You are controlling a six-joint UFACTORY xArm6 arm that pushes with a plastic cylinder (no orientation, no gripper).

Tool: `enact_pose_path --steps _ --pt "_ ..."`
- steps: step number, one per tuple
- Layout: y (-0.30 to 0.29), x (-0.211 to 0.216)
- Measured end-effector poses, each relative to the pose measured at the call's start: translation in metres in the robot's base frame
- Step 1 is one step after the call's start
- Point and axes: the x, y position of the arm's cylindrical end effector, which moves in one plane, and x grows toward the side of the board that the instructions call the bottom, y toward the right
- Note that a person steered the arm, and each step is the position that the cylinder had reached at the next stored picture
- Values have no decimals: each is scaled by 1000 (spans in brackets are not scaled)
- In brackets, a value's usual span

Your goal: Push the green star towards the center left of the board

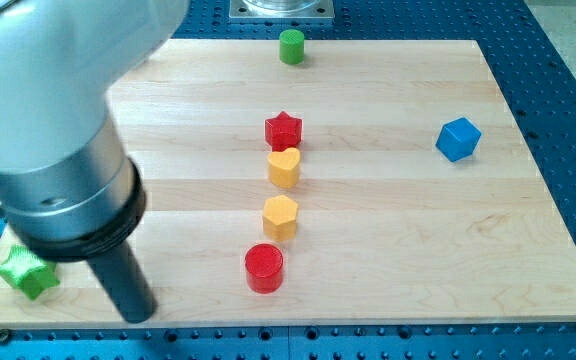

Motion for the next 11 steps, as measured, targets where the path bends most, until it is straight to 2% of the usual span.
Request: enact_pose_path --steps 1,3,4,5,6,7,8,10,11 --pt "-72 -6" --pt "-99 -9" --pt "-87 -73" --pt "-81 -80" --pt "-83 -21" --pt "-154 -17" --pt "-156 -36" --pt "-126 -132" --pt "-108 -138"
